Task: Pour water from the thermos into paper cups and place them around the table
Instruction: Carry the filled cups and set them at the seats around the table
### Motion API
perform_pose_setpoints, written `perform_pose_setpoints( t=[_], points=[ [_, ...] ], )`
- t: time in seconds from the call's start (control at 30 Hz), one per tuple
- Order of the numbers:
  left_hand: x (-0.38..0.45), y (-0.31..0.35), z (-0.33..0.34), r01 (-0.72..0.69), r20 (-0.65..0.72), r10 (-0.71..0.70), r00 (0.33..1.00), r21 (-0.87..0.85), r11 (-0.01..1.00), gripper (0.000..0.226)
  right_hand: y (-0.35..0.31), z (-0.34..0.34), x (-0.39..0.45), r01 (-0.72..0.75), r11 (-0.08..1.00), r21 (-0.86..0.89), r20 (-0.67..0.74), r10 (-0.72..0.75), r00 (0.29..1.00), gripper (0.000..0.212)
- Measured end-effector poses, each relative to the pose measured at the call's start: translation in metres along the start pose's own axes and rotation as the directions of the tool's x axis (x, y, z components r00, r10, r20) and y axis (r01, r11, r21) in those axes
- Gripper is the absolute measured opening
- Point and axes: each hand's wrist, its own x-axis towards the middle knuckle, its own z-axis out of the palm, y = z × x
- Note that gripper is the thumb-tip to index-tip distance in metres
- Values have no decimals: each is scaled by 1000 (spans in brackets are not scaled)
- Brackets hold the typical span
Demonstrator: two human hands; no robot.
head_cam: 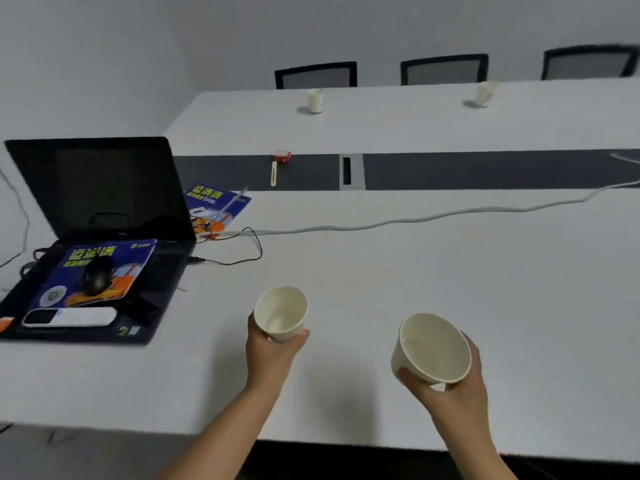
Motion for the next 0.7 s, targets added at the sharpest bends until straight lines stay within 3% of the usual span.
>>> perform_pose_setpoints(
  t=[0.27,0.47,0.7],
  points=[
    [110,-22,79,-1,180,-16,984,93,996,66,19,22,48,-84,992,-95,-194,65,979,70],
    [149,-32,127,-10,198,-11,980,103,995,69,31,22,77,-110,984,-138,-271,70,960,70],
    [157,-43,132,-76,216,42,975,155,985,74,38,8,120,-109,990,-91,-383,66,921,67]
  ],
)
